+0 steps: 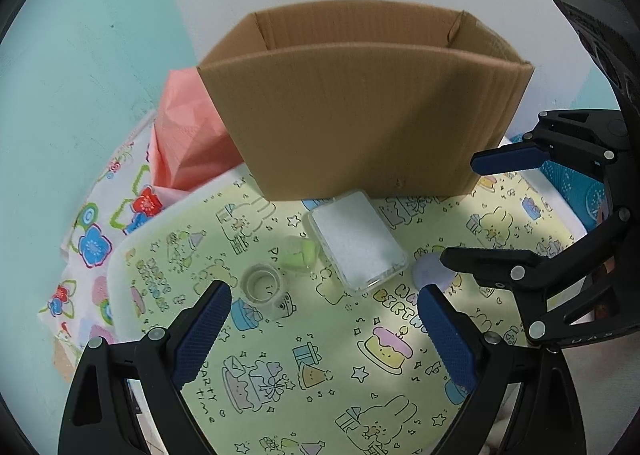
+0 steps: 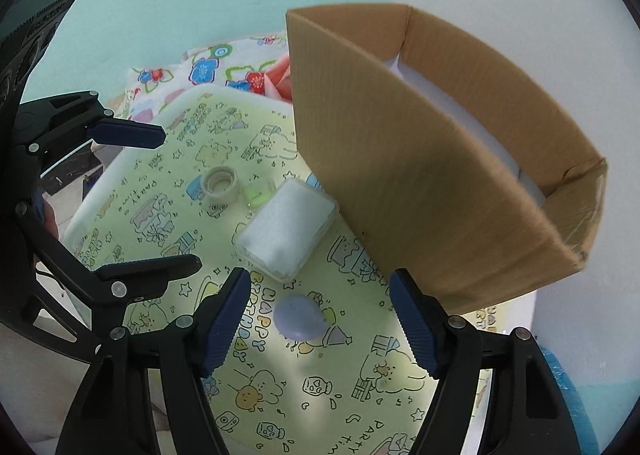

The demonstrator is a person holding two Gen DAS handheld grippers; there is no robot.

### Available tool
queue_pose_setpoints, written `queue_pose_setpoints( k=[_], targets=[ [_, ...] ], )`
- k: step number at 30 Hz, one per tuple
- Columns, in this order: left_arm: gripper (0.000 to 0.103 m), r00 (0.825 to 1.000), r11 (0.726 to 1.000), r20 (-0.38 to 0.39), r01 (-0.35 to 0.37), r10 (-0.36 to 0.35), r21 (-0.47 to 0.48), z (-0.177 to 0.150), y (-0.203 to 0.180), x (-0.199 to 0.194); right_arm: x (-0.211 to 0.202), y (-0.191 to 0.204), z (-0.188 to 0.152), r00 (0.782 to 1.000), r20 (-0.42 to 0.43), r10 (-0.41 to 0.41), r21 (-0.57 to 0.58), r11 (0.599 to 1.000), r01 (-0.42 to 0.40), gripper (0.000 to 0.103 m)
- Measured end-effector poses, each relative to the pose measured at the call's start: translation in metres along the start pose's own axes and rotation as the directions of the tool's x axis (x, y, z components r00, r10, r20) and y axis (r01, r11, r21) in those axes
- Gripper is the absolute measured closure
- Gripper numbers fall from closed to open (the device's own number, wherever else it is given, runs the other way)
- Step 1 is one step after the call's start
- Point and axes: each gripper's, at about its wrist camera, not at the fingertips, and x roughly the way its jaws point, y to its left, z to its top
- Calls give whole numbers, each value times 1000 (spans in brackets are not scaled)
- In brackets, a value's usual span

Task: Organize objects
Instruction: 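Grasp the lavender round object with the right tool while the left tool grasps the tape roll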

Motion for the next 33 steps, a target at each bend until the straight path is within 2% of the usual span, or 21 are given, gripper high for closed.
queue_pose_setpoints(
  k=[16,17,23,33],
  targets=[
    [8,996,999,-78,40,-40,3,-16,-1,42,46,3,-15,996,-84,26,26,999,-23,28],
    [8,996,999,-80,39,-39,2,-17,-1,44,47,3,-15,986,-153,60,101,994,-45,28],
    [8,994,999,-97,53,-52,2,-23,-2,53,59,5,-20,981,-180,75,104,993,-56,30],
    [8,990,998,-121,69,-69,-5,-32,-5,66,72,11,-28,970,-218,109,114,990,-85,42]
  ],
)
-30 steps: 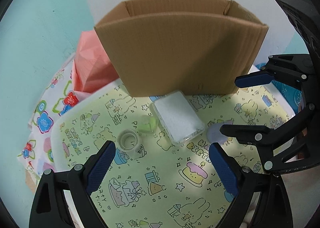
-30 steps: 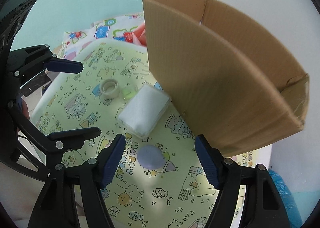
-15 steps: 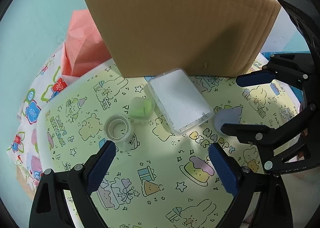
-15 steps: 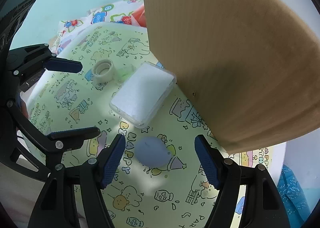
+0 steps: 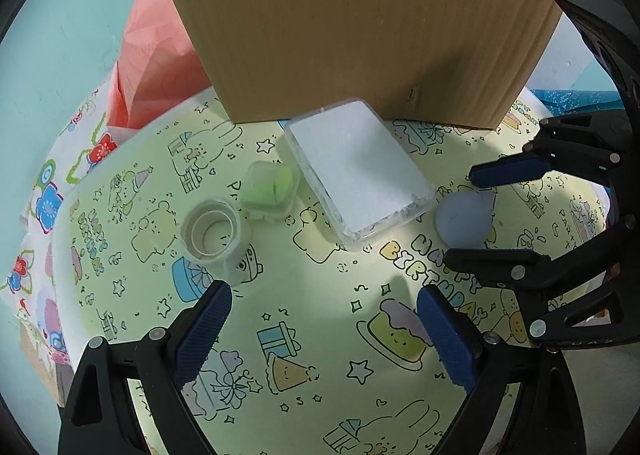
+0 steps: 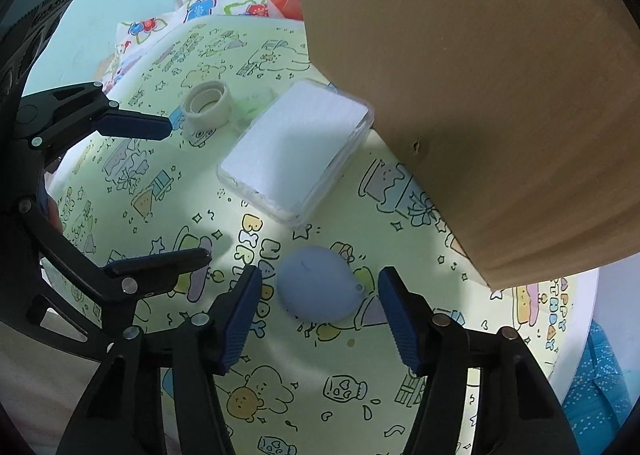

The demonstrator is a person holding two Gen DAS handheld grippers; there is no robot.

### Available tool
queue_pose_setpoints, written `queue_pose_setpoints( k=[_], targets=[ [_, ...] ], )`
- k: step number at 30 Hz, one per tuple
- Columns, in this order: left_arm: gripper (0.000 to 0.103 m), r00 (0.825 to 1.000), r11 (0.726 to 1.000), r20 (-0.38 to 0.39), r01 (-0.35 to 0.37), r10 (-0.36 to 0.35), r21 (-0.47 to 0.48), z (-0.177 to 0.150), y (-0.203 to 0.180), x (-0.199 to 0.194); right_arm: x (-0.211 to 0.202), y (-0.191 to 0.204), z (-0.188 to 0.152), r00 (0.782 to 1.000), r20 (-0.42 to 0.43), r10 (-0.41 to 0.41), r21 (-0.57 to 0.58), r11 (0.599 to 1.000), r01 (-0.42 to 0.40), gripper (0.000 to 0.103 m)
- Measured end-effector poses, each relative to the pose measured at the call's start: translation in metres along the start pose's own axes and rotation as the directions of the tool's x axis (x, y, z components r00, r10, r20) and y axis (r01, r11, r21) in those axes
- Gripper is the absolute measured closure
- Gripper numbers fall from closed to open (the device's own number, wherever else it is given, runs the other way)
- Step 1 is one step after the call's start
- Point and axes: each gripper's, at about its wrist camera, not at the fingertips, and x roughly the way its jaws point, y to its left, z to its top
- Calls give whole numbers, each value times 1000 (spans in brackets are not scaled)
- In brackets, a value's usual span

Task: Organize objects
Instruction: 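Grasp the lavender round object with the right tool while the left tool grasps the tape roll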

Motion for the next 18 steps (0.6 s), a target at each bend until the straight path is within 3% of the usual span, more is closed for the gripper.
queue_pose_setpoints(
  k=[4,18],
  targets=[
    [9,1000,1000,-2,12,-12,-14,-1,0,4,2,2,1,1000,-5,3,-13,1000,-3,52],
    [9,999,997,24,30,-28,-70,-2,22,5,2,-2,16,1000,12,-18,-4,1000,18,53]
  ],
)
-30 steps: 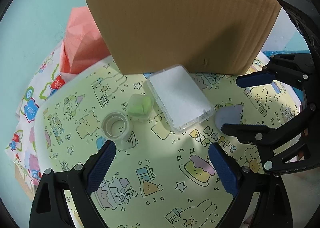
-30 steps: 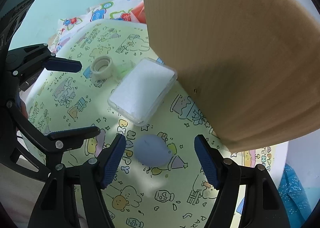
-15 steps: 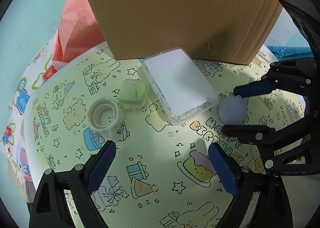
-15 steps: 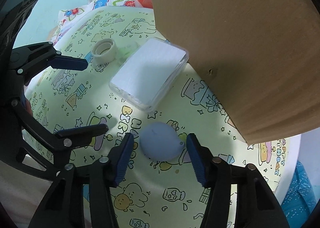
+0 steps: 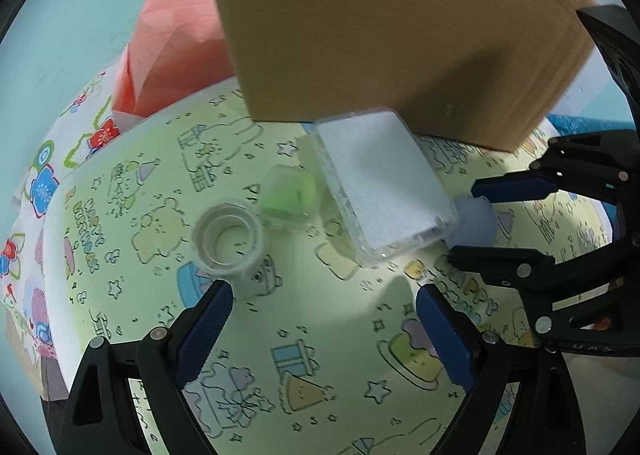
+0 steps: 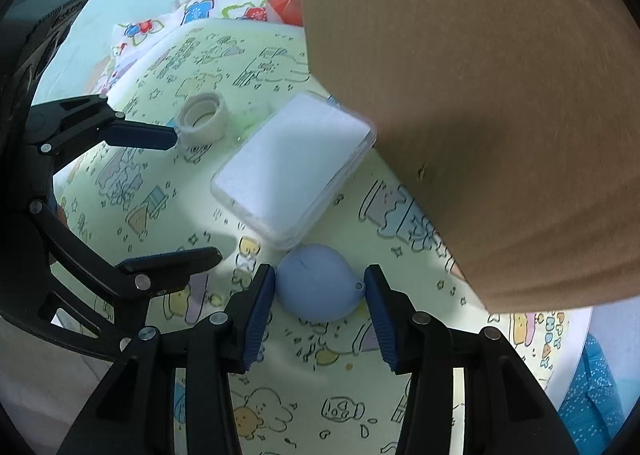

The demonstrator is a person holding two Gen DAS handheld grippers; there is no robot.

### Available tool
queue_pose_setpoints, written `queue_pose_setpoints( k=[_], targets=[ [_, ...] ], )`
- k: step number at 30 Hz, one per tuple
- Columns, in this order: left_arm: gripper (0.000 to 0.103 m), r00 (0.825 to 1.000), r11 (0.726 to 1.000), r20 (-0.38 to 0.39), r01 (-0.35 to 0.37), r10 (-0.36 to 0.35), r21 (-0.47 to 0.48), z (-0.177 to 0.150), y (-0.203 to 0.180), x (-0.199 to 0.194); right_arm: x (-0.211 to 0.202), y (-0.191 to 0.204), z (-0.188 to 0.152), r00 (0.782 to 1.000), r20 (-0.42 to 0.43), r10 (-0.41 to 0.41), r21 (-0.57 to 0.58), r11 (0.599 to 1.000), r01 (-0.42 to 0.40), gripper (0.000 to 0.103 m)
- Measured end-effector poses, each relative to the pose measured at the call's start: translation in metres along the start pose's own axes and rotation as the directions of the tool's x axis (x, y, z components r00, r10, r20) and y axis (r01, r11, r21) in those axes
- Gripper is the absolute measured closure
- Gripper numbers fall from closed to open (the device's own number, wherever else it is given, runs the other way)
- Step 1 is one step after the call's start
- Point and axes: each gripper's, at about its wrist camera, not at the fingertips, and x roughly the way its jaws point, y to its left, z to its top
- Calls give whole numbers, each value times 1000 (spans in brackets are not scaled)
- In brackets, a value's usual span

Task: Organize objects
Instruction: 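Grasp the lavender round object with the right tool while the left tool grasps the tape roll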

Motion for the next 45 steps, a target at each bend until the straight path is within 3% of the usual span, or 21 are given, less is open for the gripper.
queue_pose_setpoints(
  k=[7,9,19,21,23,26,28,31,45],
  targets=[
    [9,1000,999,4,-26,26,-48,-1,27,2,3,-2,6,1000,4,-7,3,1000,7,53],
    [10,999,999,3,-37,37,-40,-8,27,4,6,-4,7,1000,0,-3,16,1000,3,53],
    [17,995,996,41,-92,92,3,15,48,14,7,-11,9,1000,14,8,27,1000,-8,53],
    [24,995,997,51,-83,82,8,18,47,15,7,-11,10,1000,17,10,29,1000,-11,53],
    [40,996,998,60,-59,58,18,20,46,15,7,-12,9,1000,18,11,29,1000,-12,53],
    [56,996,997,70,-54,50,49,15,32,10,8,-12,10,1000,20,12,30,999,-13,53],
    [60,997,997,66,-47,43,58,13,25,8,8,-11,10,1000,22,12,31,999,-12,53],
    [61,995,996,64,-84,82,33,11,18,6,8,-10,10,1000,21,11,35,999,-11,53],
    [61,996,996,50,-75,72,50,10,-4,-14,-11,-13,-5,999,35,22,25,999,-23,53]
  ],
)
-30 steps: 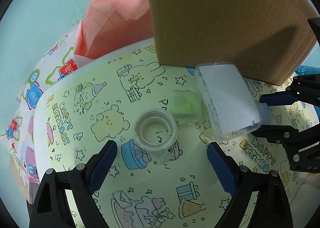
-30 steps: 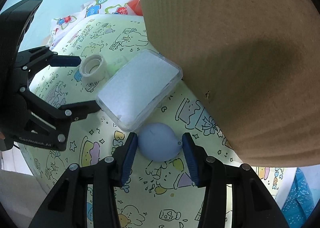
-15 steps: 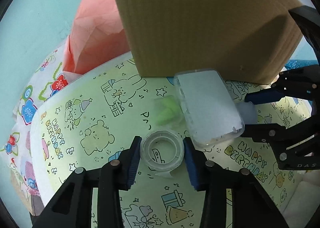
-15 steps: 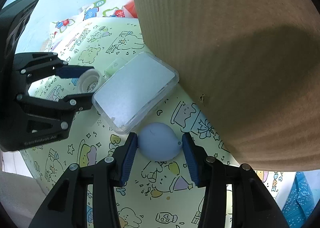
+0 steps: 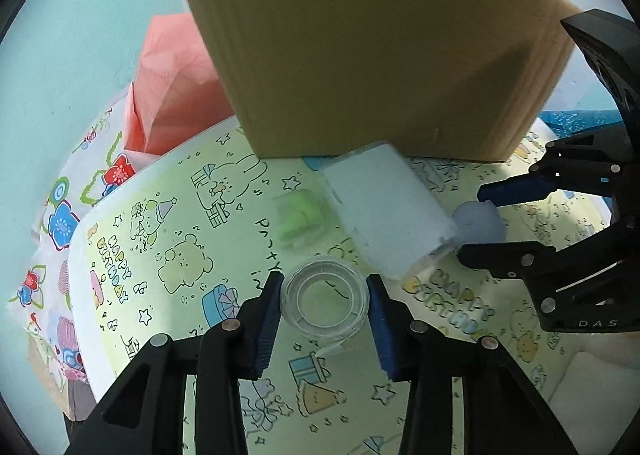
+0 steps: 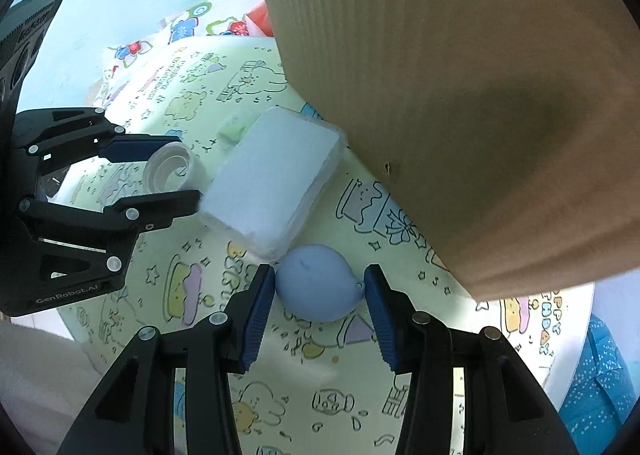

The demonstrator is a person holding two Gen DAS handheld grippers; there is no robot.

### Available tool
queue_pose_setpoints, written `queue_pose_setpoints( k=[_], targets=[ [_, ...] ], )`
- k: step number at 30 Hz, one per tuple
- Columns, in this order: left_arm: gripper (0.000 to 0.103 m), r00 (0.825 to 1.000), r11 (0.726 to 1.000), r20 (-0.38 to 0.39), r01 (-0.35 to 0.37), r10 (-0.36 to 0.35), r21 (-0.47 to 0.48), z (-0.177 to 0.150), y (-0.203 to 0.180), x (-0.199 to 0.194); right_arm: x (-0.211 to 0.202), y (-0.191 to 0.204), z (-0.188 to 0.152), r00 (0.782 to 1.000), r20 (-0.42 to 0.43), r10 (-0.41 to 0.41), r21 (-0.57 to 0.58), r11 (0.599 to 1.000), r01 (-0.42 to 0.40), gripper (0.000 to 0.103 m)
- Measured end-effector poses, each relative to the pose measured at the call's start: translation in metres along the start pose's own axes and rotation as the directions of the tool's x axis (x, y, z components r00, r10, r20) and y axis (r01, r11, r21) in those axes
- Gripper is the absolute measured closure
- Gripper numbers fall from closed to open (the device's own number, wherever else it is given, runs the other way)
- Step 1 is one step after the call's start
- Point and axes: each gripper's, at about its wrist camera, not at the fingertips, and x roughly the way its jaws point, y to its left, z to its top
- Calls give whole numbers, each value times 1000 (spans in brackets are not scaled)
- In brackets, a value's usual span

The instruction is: Organize objects

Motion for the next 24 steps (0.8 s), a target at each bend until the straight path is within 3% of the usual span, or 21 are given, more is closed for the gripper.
queue_pose_setpoints(
  k=[24],
  targets=[
    [61,995,995,72,-70,65,76,24,-46,-71,-74,-6,-10,994,111,-21,-24,999,23,53]
  ],
)
